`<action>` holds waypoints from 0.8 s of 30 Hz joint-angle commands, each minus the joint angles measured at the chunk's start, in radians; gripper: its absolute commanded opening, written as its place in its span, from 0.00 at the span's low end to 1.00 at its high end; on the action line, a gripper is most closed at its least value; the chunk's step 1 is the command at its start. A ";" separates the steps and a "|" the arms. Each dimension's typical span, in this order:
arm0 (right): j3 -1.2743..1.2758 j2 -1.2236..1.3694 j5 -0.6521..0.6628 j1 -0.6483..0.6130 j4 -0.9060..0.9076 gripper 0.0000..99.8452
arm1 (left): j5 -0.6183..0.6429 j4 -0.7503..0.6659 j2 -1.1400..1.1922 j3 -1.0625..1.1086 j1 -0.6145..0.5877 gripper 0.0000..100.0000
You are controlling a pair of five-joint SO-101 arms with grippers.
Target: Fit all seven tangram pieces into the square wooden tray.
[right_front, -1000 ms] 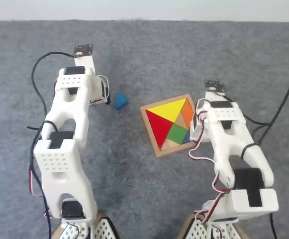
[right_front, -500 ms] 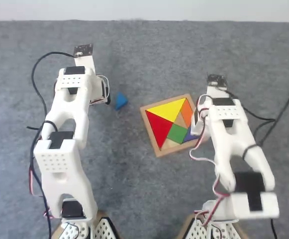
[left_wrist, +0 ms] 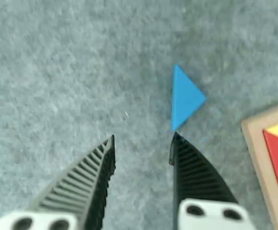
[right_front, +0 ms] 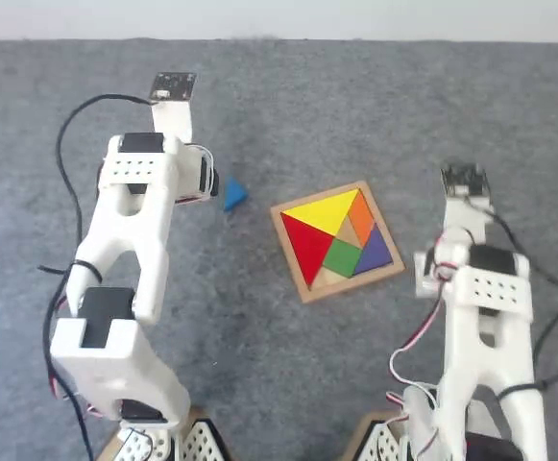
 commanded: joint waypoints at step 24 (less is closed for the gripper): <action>0.308 -0.047 0.129 0.151 -0.260 0.26 | -0.084 0.265 0.641 -0.825 0.078 0.16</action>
